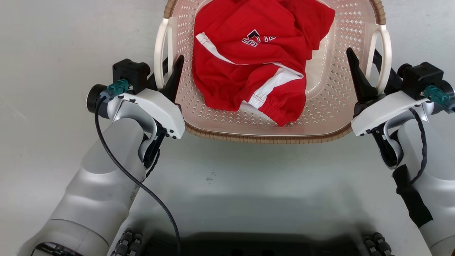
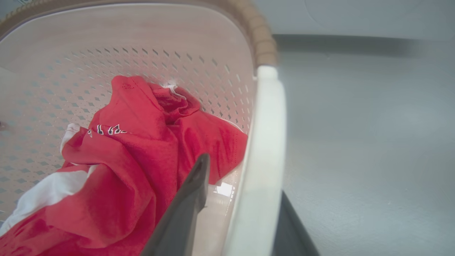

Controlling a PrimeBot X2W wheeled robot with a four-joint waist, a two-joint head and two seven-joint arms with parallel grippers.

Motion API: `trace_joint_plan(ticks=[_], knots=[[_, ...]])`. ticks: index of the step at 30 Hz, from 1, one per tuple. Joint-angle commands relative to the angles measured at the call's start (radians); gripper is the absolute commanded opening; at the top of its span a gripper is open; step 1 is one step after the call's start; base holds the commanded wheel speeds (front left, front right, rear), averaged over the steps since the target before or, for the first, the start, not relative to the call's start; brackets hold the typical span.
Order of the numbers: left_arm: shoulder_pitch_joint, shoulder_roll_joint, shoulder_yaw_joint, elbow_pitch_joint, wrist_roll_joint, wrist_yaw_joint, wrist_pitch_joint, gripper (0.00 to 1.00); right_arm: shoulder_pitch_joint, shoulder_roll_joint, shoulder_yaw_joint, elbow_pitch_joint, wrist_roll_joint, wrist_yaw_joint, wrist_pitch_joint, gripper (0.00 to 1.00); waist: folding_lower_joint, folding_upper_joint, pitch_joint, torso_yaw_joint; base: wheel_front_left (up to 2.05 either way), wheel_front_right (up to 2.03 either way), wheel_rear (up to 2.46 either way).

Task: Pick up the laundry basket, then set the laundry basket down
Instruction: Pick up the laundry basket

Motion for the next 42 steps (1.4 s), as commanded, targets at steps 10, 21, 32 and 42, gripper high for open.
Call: trace_joint_plan(ticks=[10, 21, 32, 42], knots=[[0.023, 0.066, -0.026, 0.065, -0.039, 0.004, 0.004, 0.00, -0.007, -0.022, 0.046, 0.162, 0.023, -0.005, 0.020, 0.00, -0.0001, 0.0000, -0.042, -0.003, 0.00, 0.00, 0.00], [0.050, 0.081, -0.105, 0.110, -0.126, 0.004, 0.004, 0.00, -0.046, -0.022, 0.144, 0.300, 0.112, -0.005, 0.020, 0.00, -0.0001, 0.0000, -0.117, -0.018, 0.00, 0.00, 0.00], [0.091, 0.103, -0.216, 0.145, -0.251, 0.004, 0.004, 0.00, -0.049, -0.022, 0.275, 0.386, 0.243, -0.005, 0.039, 0.00, -0.0001, 0.0000, -0.227, -0.029, 0.00, 0.00, 0.00], [0.161, 0.130, -0.313, 0.176, -0.375, 0.004, 0.021, 0.00, -0.017, -0.022, 0.378, 0.419, 0.337, -0.005, 0.073, 0.00, -0.0001, 0.0000, -0.368, -0.047, 0.00, 0.00, 0.00]])
